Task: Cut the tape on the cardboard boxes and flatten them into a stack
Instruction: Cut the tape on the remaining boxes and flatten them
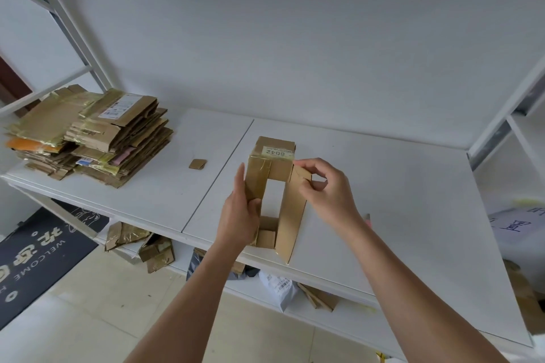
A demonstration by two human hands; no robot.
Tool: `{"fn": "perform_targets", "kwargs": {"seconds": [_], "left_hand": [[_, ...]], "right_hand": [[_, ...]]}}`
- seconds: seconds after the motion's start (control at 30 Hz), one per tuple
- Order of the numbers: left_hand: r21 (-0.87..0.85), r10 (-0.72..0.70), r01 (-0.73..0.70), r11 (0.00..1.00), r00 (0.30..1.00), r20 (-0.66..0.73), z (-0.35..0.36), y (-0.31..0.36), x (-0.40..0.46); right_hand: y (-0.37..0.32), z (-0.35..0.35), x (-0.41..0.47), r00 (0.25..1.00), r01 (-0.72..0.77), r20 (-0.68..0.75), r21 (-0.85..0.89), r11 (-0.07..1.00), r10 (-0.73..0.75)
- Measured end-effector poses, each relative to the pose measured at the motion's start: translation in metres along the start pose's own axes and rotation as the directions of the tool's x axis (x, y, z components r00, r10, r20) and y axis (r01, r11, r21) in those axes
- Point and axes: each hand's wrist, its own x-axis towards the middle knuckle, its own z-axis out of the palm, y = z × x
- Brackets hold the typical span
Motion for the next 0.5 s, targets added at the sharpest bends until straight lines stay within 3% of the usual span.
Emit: {"fn": "perform_targets", "kwargs": {"seconds": [0.1, 0.27, 0.33, 0.5], "left_hand": [[-0.014, 0.046, -0.047, 0.999, 0.997, -0.068, 0.005, 0.007, -0.008], [0.202, -0.035, 0.078, 0.976, 0.977, -0.209, 0.011, 0.022, -0.009], [0.184, -0.028, 0.062, 0.981, 0.982, -0.185, 0.013, 0.026, -0.008], [0.054, 0.062, -0.055, 0.997, 0.989, -0.137, 0.011, 0.03, -0.007]], "right_hand": [[0.0, 0.003, 0.002, 1.0, 0.016, -0.014, -0.033, 0.999, -0.017], [-0.004, 0.005, 0.004, 0.987, 0.156, 0.001, -0.234, 0.96, -0.161], [0.0, 0.005, 0.008, 0.969, 0.215, -0.044, -0.339, 0.916, -0.243], [0.006, -0.003, 0.012, 0.969, 0.185, -0.092, -0.349, 0.919, -0.23]]}}
